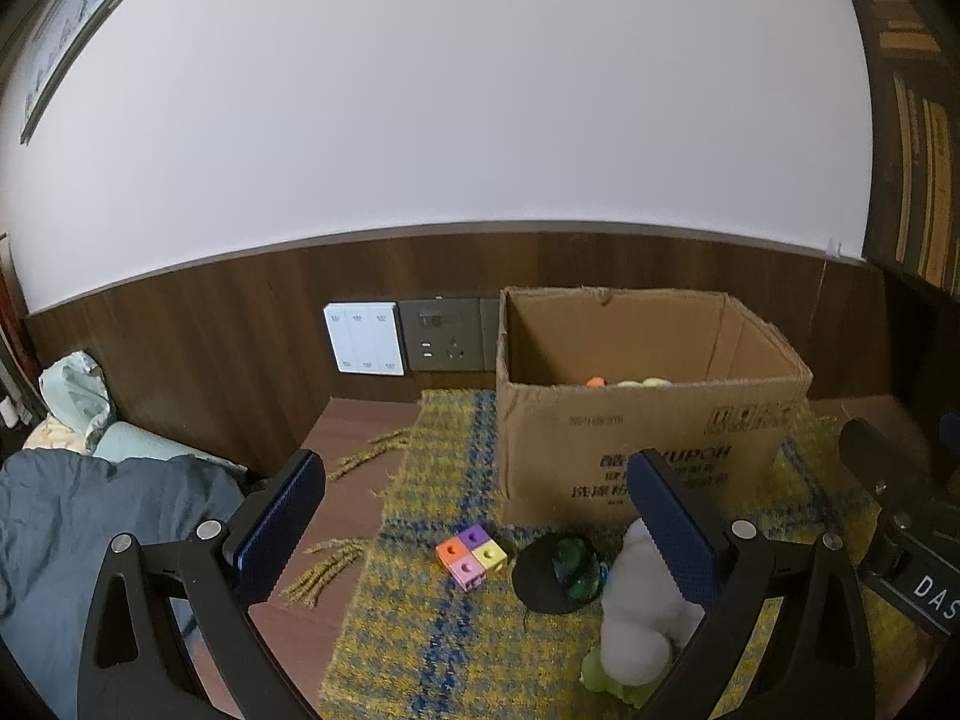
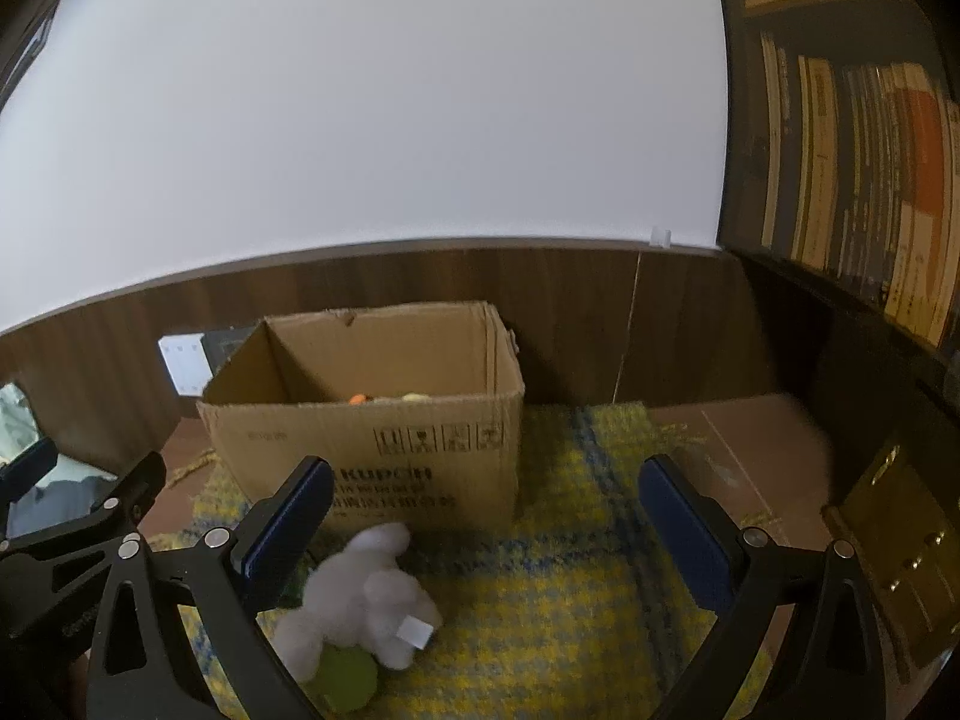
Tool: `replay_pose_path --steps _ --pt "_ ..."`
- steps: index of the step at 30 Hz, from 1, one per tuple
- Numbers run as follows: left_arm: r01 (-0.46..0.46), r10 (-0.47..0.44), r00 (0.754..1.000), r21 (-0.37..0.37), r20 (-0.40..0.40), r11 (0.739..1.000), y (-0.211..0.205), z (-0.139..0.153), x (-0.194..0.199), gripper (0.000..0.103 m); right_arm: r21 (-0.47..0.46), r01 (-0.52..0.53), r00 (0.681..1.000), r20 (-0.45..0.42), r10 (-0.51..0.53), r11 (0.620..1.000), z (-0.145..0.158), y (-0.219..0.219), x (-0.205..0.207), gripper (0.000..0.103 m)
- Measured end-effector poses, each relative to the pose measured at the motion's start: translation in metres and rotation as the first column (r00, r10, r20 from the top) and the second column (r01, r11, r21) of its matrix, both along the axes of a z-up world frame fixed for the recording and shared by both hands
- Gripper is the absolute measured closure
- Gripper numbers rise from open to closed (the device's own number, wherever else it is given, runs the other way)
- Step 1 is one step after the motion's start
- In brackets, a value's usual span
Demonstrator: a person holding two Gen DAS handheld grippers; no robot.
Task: Organize objects
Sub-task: 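Move both tools back toward the white bunny plush on the cloth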
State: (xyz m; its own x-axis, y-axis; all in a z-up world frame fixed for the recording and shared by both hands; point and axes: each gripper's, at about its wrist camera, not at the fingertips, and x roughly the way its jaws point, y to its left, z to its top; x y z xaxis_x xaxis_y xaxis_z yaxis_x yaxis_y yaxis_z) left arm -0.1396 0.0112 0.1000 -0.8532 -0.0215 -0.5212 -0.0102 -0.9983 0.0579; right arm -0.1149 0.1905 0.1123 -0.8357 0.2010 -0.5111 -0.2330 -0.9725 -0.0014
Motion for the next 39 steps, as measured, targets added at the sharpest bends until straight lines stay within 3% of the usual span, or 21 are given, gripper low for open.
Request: replay_pose_path --steps 12,26,39 --pt "0.003 -0.002 0.998 -0.011 0.062 1.000 0.000 -0.030 0.008 0.000 -0.049 -0.028 0.995 0.098 0.032 0.998 -0.043 0.004 0.000 0.001" --pt "-0.084 0.085 0.992 -0.009 0.094 0.996 -0.044 -0.054 0.009 0.000 -0.067 -0.081 0.979 0.180 0.092 0.994 -0.075 -0.035 -0.018 0.001" --pt "-0.105 0.104 0.984 0.000 0.146 0.994 -0.065 -0.077 -0.003 0.000 -0.084 -0.055 0.953 0.294 0.078 0.995 -0.114 -0.049 -0.049 0.001"
